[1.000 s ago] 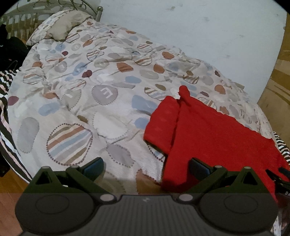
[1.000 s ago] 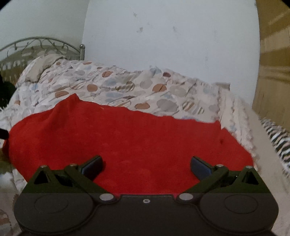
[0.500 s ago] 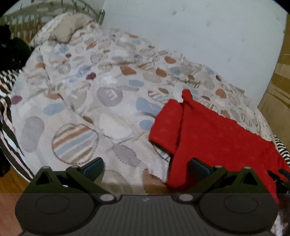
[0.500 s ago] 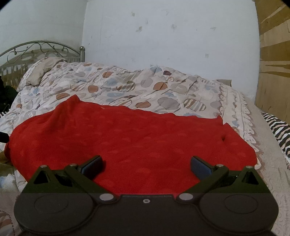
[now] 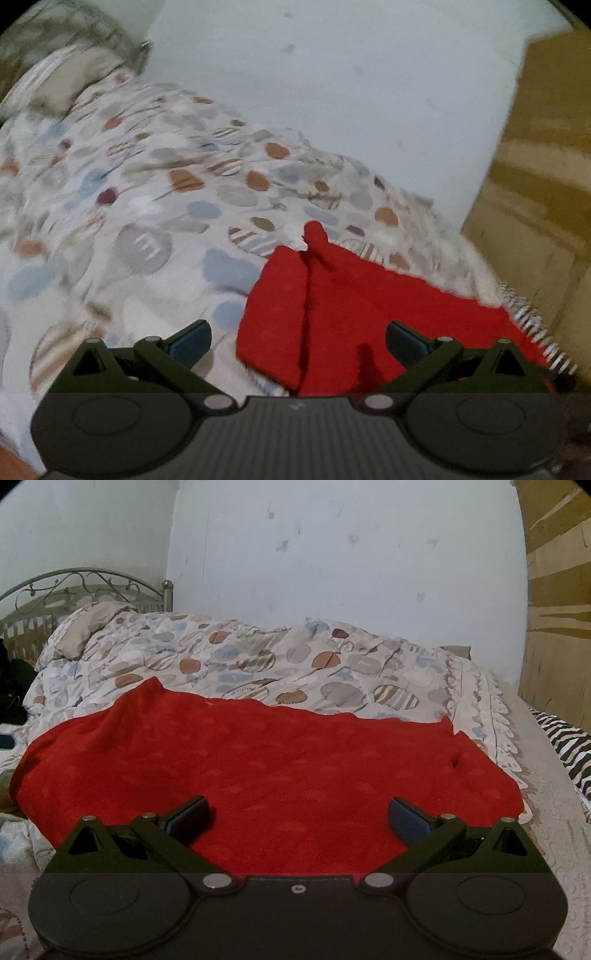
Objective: Fold small clothes
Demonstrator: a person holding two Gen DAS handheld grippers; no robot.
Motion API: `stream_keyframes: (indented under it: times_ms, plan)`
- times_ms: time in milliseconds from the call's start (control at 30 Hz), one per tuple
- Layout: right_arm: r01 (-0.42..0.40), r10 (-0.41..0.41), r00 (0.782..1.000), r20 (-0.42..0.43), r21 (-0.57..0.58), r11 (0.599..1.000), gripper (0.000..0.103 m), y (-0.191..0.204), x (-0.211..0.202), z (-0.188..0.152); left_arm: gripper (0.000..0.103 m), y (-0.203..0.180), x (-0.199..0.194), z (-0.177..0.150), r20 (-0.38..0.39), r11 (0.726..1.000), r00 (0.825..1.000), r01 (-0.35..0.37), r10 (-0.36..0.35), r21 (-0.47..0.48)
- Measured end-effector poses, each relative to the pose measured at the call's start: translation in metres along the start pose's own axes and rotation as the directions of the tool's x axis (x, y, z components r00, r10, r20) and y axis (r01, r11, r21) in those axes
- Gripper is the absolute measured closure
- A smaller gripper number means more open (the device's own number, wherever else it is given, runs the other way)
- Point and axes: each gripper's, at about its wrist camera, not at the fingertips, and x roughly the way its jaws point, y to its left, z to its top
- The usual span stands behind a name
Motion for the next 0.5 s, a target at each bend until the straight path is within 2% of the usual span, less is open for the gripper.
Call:
stream_keyframes:
  times_ms: [67,133,300,500]
  plan:
    - [0.0,0.0,1.0,0.0,0.0,1.0,0.0,0.0,-0.001,0.0,0.0,-0.005,0.019,0.001,-0.034,0.997,0.999,-0.038,0.04,0.063]
    - [0.0,0.0,1.0,0.0,0.0,1.0,0.0,0.0,-0.001,-0.001,0.0,-0.002,0.036,0.001,-0.075,0.995,0.995,-0.052,0.058,0.082]
    - [0.0,0.0,1.0,0.003,0.0,1.0,0.0,0.0,0.0,-0.001,0.0,0.018,0.053,-0.004,-0.133,1.0,0.991,0.018,-0.019,-0.006]
    - [0.001,-0.001,1.0,0.007,0.0,1.0,0.0,0.001,-0.001,-0.001,0.001,0.032,0.055,-0.01,-0.126,0.996,0.989,0.066,-0.072,-0.058]
